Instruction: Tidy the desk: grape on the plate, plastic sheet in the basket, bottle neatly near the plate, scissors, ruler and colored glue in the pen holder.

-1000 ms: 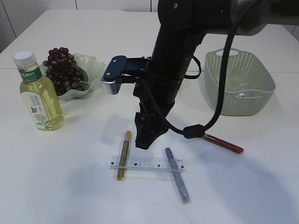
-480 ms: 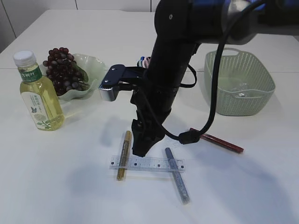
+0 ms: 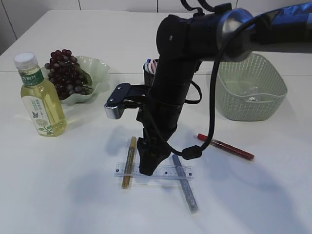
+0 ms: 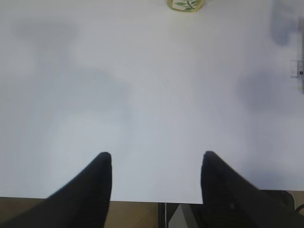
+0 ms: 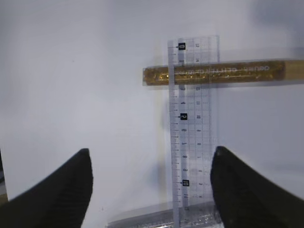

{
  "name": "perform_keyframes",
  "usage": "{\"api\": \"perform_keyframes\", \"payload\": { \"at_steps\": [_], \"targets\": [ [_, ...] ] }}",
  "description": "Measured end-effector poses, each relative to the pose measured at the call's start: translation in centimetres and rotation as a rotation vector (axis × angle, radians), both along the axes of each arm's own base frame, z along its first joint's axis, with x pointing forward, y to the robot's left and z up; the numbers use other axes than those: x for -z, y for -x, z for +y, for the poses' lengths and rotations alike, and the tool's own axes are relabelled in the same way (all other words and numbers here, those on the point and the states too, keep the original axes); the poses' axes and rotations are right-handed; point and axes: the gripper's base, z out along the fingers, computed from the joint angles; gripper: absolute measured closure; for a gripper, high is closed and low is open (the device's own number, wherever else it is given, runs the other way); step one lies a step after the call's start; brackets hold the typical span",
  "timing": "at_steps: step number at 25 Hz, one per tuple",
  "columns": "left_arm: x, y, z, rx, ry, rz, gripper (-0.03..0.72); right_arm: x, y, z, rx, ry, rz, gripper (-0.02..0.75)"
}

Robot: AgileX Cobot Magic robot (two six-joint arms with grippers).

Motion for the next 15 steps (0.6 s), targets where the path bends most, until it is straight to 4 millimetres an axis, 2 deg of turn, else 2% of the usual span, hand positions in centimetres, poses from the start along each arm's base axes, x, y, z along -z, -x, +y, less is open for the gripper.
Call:
{"api": "perform_keyframes", "payload": {
  "at_steps": [3,10,15],
  "targets": [
    [0.0,0.0,0.1,-0.002,-0.011,-0.001,0.253,0.6,-0.2,0.1,0.007,0.003,-0.006,0.099],
    [0.0,0.0,0.2,-0.003,-0.017,-0.002,0.253,3.7,-0.9,0.0,-0.005,0.064,0.001,0.093],
    [0.0,0.0,0.2,-0.003,-0.017,-0.002,0.253,4.0,-1.3,0.0,-0.007,0.075,-0.034,0.099]
  ]
}}
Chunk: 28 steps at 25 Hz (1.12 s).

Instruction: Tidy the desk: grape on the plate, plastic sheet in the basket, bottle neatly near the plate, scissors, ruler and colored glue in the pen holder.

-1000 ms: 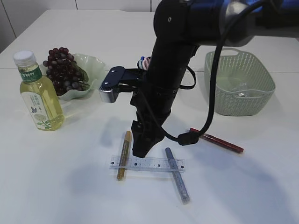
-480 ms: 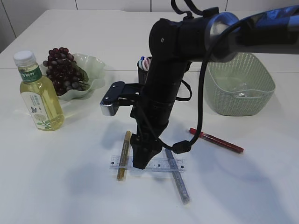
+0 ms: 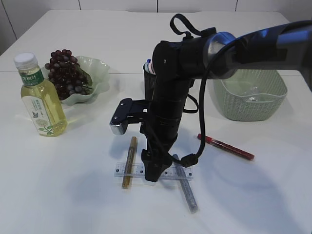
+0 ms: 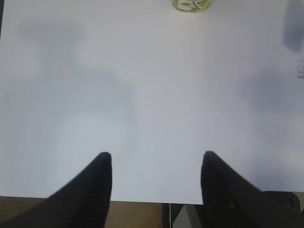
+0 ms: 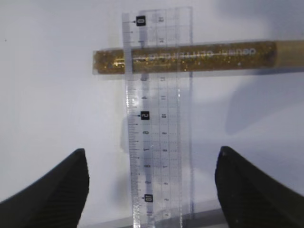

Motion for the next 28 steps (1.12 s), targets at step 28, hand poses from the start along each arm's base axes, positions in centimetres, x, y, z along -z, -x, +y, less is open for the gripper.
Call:
{"api": "perform_keyframes", "payload": {
  "at_steps": [28],
  "targets": [
    [0.00,0.00,0.02,0.000,-0.002,0.000,0.253,0.97,0.28,-0.03,-0.017,0.034,0.038,0.147]
  ]
}}
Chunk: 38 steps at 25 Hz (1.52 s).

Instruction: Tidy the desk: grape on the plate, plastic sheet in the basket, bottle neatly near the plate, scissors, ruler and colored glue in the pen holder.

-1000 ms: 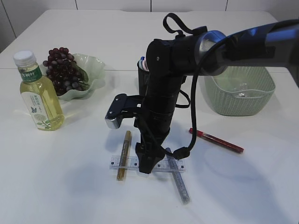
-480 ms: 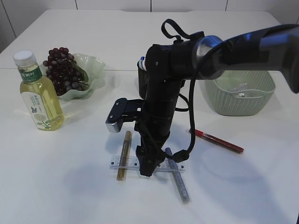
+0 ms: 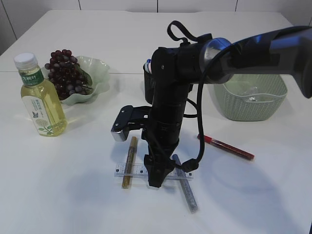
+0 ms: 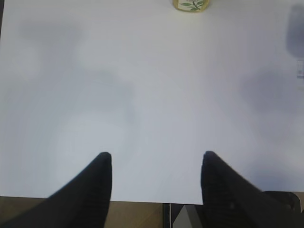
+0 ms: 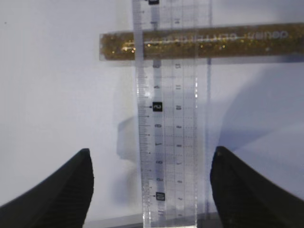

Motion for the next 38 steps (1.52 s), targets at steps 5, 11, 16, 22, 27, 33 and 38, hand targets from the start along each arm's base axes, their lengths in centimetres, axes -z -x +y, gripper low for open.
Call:
{"api": "perform_keyframes", "payload": {
  "at_steps": [5,11,16,22,27,33,38],
  "targets": [
    [0.0,0.0,0.0,0.000,0.000,0.000,0.253,-0.2,-0.2,0.0,-0.015,0.017,-0.025,0.152],
    [0.0,0.0,0.0,0.000,0.000,0.000,0.253,-0.5,-0.6,0.0,-0.024,0.052,-0.065,0.153],
    [0.0,0.0,0.0,0.000,-0.002,0.000,0.253,-0.4,0.0,0.7,-0.037,0.133,-0.113,0.153],
    [0.0,0.0,0.0,-0.001,-0.004,0.000,0.253,-0.4,0.8,2.0,-0.048,0.135,-0.141,0.153],
    [0.0,0.0,0.1,-0.001,-0.006,-0.001,0.253,-0.4,0.6,2.2,-0.043,0.123,-0.164,0.148],
    [0.0,0.0,0.1,-0.002,-0.008,-0.001,0.253,-0.2,0.7,2.5,-0.026,0.096,-0.147,0.152],
    [0.0,0.0,0.1,-0.002,-0.010,-0.001,0.253,0.2,0.8,2.5,-0.021,0.095,-0.135,0.152]
  ]
}}
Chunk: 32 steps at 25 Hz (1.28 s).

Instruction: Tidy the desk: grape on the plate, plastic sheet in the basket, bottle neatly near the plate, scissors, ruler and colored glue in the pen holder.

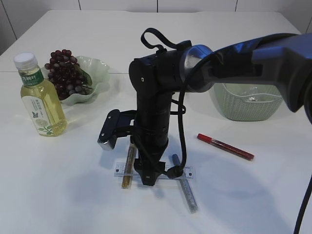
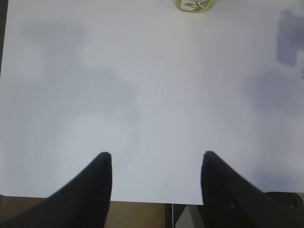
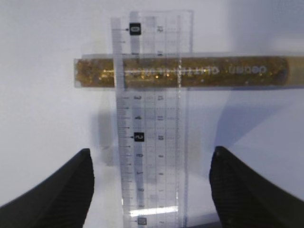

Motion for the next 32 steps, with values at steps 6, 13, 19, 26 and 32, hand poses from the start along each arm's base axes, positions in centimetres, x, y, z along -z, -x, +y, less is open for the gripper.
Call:
{"api": "perform_keyframes", "payload": {
  "at_steps": [6,13,19,26,32],
  "targets": [
    [0.00,0.00,0.00,0.000,0.000,0.000,0.253,0.01,0.02,0.03,0.002,-0.003,0.002,0.152],
    [0.00,0.00,0.00,0.000,0.000,0.000,0.253,0.01,0.02,0.03,0.002,-0.003,0.002,0.153],
    [0.00,0.00,0.00,0.000,0.000,0.000,0.253,0.00,0.06,0.03,0.004,-0.003,0.007,0.153],
    [0.00,0.00,0.00,0.000,0.000,0.000,0.253,0.00,0.03,0.05,0.004,-0.006,0.004,0.153],
    [0.00,0.00,0.00,0.000,0.000,0.000,0.253,0.38,-0.03,0.10,0.005,-0.005,0.004,0.153]
  ]
}}
